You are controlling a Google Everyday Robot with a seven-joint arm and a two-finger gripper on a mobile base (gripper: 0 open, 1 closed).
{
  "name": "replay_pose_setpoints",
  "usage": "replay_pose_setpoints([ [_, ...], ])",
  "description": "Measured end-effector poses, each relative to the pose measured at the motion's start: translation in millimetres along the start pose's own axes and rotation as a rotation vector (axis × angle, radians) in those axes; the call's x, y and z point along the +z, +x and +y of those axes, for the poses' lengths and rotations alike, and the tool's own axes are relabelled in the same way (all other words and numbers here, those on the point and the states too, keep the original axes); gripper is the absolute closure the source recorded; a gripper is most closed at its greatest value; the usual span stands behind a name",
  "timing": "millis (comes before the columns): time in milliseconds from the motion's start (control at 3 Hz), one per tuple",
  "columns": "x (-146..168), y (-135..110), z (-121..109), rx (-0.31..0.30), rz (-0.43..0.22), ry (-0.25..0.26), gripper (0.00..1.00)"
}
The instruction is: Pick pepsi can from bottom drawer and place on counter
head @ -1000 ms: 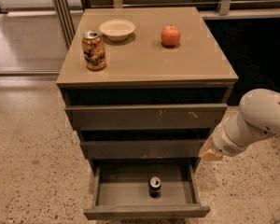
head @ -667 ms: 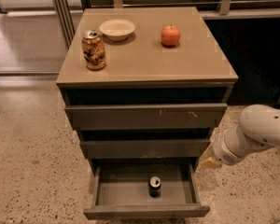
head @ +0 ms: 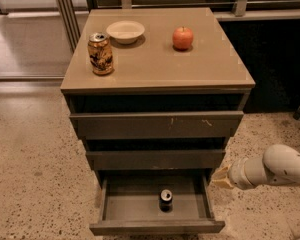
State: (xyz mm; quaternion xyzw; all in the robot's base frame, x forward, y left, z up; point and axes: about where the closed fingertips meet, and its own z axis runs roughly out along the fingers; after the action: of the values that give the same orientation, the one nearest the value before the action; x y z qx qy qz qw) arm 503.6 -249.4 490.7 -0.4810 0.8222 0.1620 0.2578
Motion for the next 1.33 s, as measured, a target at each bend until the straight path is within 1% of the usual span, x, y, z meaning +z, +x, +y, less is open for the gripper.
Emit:
replay_pose_setpoints([
  [333,28.9,16.6,-1.8,0.002,-0.021,-0.027,1.00],
  [667,29.8,17.1,-0.3,0.004,-0.020,-0.030,1.00],
  [1000,39.7,24.3,1.1,-0.009,-0.035,-0.025,1.00],
  [1333,72.3,38.8,-5.5,-0.037,-0.092,0.010,1.00],
])
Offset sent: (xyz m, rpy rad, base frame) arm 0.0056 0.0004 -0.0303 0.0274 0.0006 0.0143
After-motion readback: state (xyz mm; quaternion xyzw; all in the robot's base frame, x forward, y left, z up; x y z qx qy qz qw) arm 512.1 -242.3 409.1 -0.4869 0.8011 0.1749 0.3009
